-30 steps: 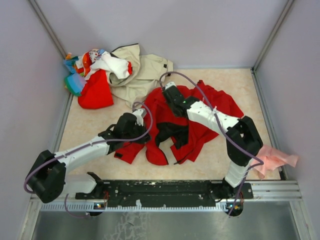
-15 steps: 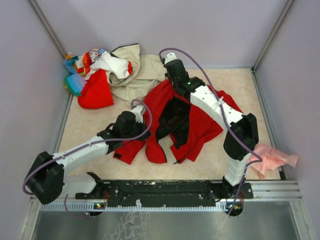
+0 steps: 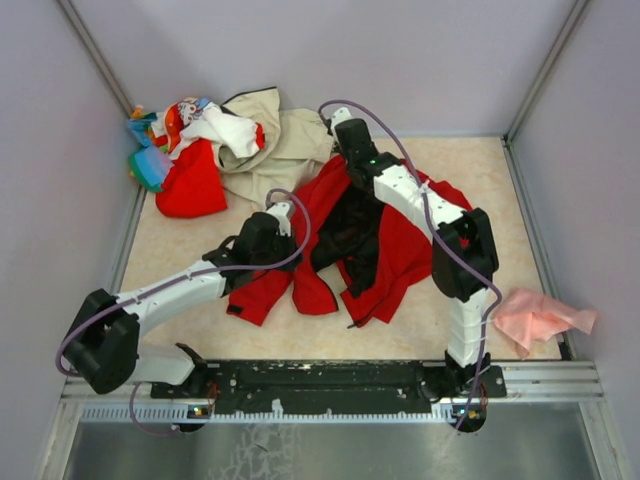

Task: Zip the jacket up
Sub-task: Flatten out the jacket at the center of the board.

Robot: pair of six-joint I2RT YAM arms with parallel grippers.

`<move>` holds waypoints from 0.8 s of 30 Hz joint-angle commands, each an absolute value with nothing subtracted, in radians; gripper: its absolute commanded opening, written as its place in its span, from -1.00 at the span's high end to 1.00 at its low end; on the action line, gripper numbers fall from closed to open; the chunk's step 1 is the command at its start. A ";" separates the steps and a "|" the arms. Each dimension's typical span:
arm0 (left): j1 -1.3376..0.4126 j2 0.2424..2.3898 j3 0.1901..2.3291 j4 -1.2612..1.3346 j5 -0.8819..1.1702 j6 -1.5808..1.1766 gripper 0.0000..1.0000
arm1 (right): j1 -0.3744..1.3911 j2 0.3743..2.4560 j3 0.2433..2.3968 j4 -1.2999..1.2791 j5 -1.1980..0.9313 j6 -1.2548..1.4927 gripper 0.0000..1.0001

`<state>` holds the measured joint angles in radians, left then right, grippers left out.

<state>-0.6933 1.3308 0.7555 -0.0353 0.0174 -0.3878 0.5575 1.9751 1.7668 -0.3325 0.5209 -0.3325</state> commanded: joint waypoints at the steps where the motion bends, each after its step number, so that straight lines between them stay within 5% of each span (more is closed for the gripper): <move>1: -0.689 1.322 0.746 -0.139 -0.054 -0.392 1.00 | 0.447 1.983 1.755 -0.240 0.612 -0.320 0.33; 5: -0.689 1.317 0.735 -0.149 -0.073 -0.397 1.00 | 0.396 1.976 1.741 -0.270 0.528 -0.267 0.15; 16: -0.688 1.282 0.734 -0.161 -0.102 -0.397 1.00 | 0.319 2.038 2.018 -0.439 0.431 -0.207 0.06; 24: -0.688 1.279 0.727 -0.161 -0.094 -0.400 1.00 | 0.319 1.888 1.790 -0.484 0.309 -0.157 -0.02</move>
<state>-0.6930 1.3029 0.7372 -0.1501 -0.0822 -0.3962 0.3229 1.9896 1.8694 -0.4206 0.3908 -0.1890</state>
